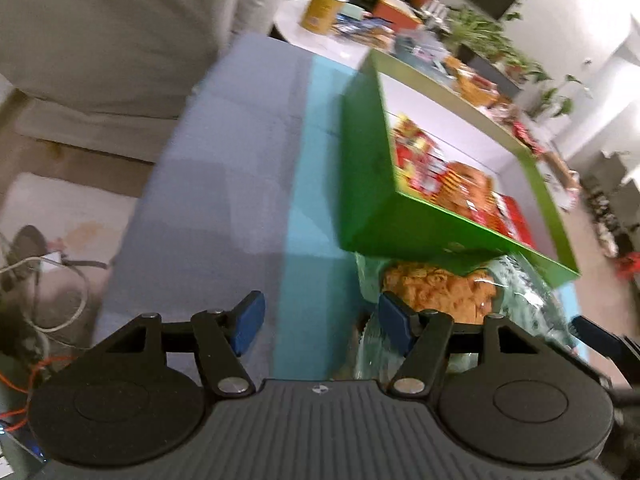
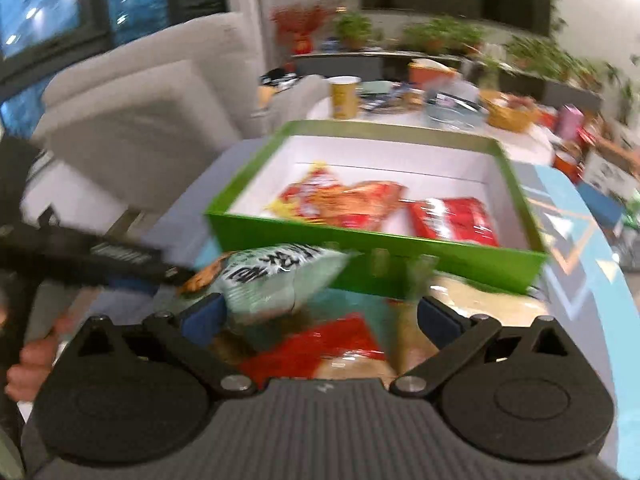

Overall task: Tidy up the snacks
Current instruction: 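Lower the right gripper onto the green vegetable-cracker bag and grasp it, then lift the green vegetable-cracker bag toward the green box with the right gripper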

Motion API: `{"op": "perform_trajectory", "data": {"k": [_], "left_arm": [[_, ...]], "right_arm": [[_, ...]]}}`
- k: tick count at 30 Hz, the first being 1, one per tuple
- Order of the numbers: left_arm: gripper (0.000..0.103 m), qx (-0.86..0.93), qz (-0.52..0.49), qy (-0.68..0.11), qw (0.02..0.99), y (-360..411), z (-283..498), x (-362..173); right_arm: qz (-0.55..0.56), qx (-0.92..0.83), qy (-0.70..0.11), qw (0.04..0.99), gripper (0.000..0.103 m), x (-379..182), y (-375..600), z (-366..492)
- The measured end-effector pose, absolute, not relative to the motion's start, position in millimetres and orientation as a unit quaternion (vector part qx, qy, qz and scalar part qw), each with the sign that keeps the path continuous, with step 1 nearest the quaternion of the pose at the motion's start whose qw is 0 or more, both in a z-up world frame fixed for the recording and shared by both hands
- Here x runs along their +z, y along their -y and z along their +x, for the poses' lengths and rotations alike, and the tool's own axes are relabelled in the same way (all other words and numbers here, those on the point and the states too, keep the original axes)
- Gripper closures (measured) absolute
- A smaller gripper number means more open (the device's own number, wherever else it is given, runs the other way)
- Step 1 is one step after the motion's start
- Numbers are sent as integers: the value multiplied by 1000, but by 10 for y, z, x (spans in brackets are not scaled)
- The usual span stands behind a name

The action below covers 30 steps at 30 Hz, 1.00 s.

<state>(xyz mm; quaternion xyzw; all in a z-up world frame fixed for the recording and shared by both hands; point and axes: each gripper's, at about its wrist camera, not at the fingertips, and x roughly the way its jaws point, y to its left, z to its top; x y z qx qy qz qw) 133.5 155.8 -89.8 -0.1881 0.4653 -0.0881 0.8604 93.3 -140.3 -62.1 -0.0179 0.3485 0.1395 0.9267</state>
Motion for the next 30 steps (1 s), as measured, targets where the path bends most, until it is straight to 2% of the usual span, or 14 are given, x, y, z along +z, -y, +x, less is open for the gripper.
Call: {"op": "perform_trajectory", "data": {"k": [8, 12, 16, 19, 28, 30], "left_arm": [[43, -129, -186, -459, 859, -1371, 1178, -797], [43, -135, -172, -451, 866, -1303, 1097, -723], [43, -142, -171, -443, 869, -1309, 1043, -664], [42, -158, -180, -438, 866, -1323, 994, -632], [40, -203, -127, -448, 861, -945, 1000, -651], [44, -211, -119, -446, 862, -854, 999, -667]], "right_arm": [[62, 159, -352, 920, 25, -464, 1658, 1021], [40, 187, -354, 916, 25, -409, 1558, 1121], [21, 194, -395, 898, 26, -558, 1494, 1296], [57, 207, -411, 886, 40, -646, 1578, 1334], [85, 210, -418, 880, 42, -668, 1756, 1273], [89, 217, -420, 877, 42, -674, 1752, 1273]]}}
